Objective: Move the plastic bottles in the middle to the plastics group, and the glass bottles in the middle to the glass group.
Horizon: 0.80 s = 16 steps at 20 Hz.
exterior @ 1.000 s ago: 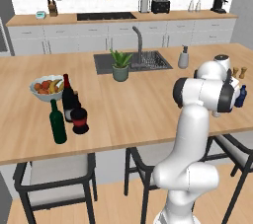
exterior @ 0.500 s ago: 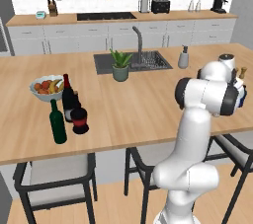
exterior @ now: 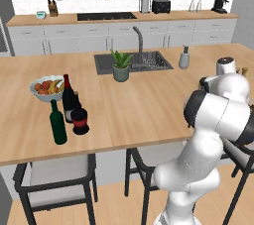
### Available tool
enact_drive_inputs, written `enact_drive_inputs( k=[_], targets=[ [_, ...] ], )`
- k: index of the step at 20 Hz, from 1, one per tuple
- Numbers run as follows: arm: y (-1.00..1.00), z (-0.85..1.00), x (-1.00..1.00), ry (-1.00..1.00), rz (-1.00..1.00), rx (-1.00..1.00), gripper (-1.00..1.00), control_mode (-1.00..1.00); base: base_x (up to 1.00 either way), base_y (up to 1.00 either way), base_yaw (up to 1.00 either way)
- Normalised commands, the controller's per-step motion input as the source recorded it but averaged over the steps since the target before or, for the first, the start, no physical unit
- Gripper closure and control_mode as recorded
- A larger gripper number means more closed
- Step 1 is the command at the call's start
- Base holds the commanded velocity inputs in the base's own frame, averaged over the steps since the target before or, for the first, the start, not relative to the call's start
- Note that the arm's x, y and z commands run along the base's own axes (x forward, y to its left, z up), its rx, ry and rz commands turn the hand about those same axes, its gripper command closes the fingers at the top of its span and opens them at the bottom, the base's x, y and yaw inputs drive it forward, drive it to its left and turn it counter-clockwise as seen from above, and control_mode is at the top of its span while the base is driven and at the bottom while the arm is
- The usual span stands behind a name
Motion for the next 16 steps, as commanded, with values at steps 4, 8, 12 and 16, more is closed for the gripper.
enact_drive_inputs(
  k=[4, 8, 12, 16],
  targets=[
    [0.43, 0.00, -0.75, -0.01, 0.01, -0.02, -1.00, -1.00, 0.00, 0.00, 0.00],
    [0.24, 0.00, -0.72, -0.02, 0.06, 0.00, -1.00, -1.00, 0.00, 0.00, 0.00],
    [0.26, 0.21, -0.66, -0.07, 0.11, 0.00, -1.00, -1.00, 0.00, 0.00, 0.00],
    [0.63, 0.82, -0.55, -0.04, 0.19, 0.00, -1.00, -1.00, 0.00, 0.00, 0.00]
  ],
)
